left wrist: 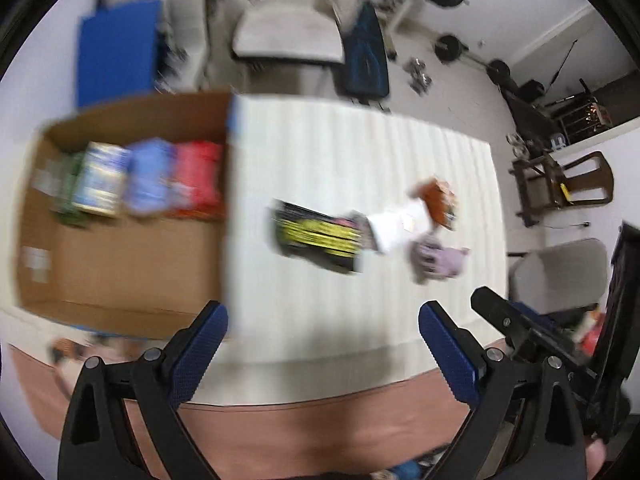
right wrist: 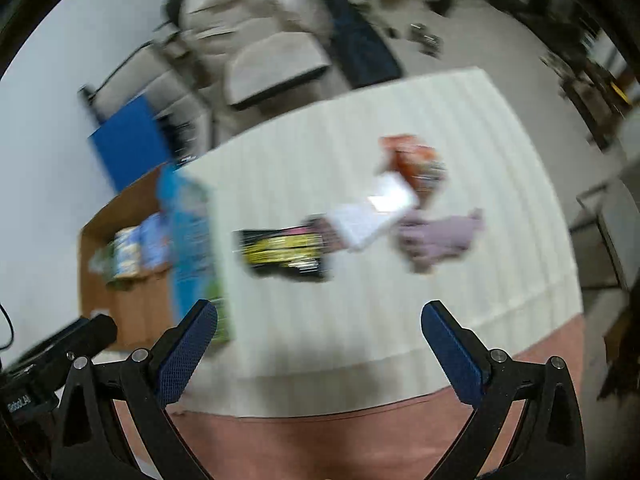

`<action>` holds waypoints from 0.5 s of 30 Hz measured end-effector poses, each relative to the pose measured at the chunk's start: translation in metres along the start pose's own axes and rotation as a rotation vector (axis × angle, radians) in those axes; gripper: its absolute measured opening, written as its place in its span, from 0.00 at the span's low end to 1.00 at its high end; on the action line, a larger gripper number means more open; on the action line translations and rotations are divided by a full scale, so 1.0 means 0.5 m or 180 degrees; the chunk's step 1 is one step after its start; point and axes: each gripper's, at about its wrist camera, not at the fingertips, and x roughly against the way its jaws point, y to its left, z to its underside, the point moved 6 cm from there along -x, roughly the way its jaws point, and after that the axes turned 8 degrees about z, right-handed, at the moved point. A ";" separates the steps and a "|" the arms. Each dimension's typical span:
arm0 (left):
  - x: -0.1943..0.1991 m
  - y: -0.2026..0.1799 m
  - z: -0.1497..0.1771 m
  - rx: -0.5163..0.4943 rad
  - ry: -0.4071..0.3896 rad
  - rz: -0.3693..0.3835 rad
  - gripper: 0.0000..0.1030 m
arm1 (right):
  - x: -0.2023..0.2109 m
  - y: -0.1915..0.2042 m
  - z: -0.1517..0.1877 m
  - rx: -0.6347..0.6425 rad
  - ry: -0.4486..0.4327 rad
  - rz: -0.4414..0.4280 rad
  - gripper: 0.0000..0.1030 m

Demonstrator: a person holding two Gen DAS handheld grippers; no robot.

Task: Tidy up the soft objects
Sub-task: 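Grasp the shoe shine wipes with the left tool while the right grasps the lilac plush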

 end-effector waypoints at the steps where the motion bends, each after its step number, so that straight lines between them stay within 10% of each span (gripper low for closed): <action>1: -0.027 -0.010 -0.008 0.0080 0.0066 0.0053 0.95 | -0.012 -0.040 -0.011 -0.0067 0.0025 0.0050 1.00; 15: -0.352 0.071 -0.119 0.1441 0.0591 -0.0305 0.88 | -0.259 -0.275 -0.102 -0.0704 0.0522 0.0101 1.00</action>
